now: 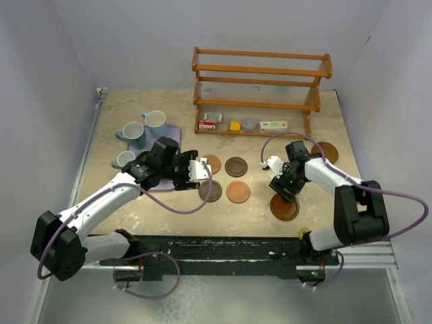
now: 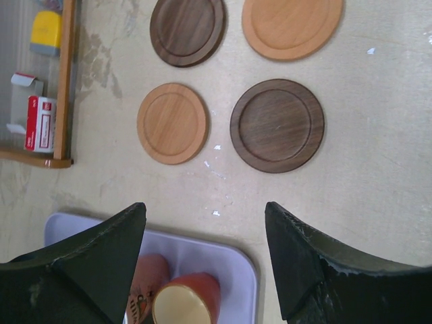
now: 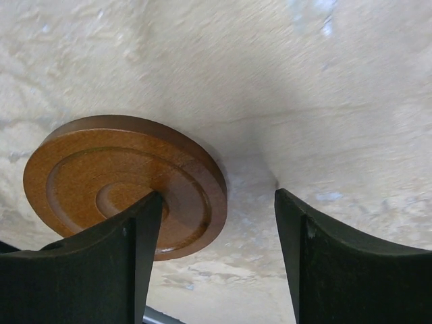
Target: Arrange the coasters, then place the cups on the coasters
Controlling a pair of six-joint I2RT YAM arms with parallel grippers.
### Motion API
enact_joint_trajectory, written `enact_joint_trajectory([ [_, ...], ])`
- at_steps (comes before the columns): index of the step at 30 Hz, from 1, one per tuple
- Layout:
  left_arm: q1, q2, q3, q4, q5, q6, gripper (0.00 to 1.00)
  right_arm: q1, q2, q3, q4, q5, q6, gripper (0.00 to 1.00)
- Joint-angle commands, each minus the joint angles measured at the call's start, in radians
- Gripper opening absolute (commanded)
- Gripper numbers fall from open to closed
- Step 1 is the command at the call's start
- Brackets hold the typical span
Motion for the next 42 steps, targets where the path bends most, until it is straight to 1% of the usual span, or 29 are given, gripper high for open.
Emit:
enact_joint_trajectory([
  [1, 0.035, -0.032, 0.003, 0.016, -0.036, -0.044, 0.69, 0.023, 0.107, 0.067, 0.242, 0.09, 0.058, 0.68],
  [6, 0.076, -0.049, 0.003, 0.023, -0.079, -0.092, 0.69, 0.058, 0.244, 0.214, 0.26, 0.159, 0.115, 0.67],
  [10, 0.083, -0.053, 0.01, 0.001, -0.146, -0.107, 0.69, 0.106, 0.349, 0.326, 0.247, 0.21, 0.126, 0.67],
  [16, 0.086, -0.114, 0.004, -0.003, -0.166, -0.138, 0.7, 0.144, 0.469, 0.5, 0.199, 0.202, 0.166, 0.66],
  [20, 0.086, -0.136, 0.002, -0.006, -0.174, -0.143, 0.7, 0.167, 0.499, 0.541, 0.181, 0.205, 0.17, 0.65],
  [25, 0.086, -0.14, 0.002, -0.013, -0.182, -0.134, 0.7, 0.17, 0.487, 0.542, 0.157, 0.211, 0.164, 0.66],
  [27, 0.086, -0.141, 0.002, -0.013, -0.183, -0.134, 0.7, 0.169, 0.468, 0.552, 0.12, 0.176, 0.177, 0.69],
  [29, 0.086, -0.14, 0.002, -0.01, -0.185, -0.135, 0.7, 0.166, 0.426, 0.557, 0.106, 0.174, 0.177, 0.74],
  [32, 0.086, -0.14, 0.003, -0.006, -0.186, -0.143, 0.7, 0.156, 0.367, 0.565, 0.084, 0.169, 0.184, 0.76],
  [37, 0.086, -0.155, 0.002, -0.001, -0.186, -0.152, 0.7, 0.097, 0.294, 0.591, -0.004, 0.118, 0.195, 0.77],
  [42, 0.086, -0.167, -0.005, 0.011, -0.168, -0.18, 0.7, -0.01, 0.208, 0.521, -0.054, 0.095, 0.167, 0.77],
])
